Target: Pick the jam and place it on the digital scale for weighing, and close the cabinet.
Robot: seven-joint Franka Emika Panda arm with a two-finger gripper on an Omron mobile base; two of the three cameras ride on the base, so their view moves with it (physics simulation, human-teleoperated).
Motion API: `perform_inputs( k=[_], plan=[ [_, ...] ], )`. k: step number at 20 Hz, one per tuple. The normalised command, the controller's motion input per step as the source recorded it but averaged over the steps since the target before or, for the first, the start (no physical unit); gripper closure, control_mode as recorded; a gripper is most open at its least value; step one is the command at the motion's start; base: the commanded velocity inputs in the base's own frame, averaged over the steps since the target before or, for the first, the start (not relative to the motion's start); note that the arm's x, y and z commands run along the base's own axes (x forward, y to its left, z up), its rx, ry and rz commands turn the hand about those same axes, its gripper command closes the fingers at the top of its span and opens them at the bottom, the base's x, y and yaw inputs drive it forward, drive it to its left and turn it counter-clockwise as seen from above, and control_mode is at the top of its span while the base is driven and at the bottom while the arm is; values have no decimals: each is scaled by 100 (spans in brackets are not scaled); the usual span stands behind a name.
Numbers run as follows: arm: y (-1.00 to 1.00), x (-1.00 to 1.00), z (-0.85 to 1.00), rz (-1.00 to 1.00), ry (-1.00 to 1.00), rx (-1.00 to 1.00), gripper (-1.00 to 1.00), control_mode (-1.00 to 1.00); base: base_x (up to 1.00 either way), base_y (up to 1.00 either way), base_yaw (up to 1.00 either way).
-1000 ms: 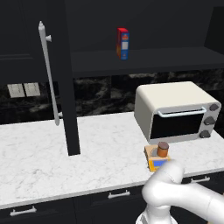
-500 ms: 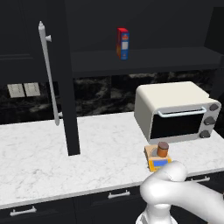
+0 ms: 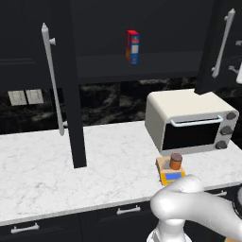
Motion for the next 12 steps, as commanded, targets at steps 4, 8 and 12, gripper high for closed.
perform_inputs(
  k=[4,8,12],
  plan=[
    [45,85,-22,0,-5,0,-100,-100,0,0,0],
    [41,84,-15,-1,-3,0,-100,-100,0,0,0],
    [13,64,0,0,0,0,-100,-100,0,0,0]
  ],
)
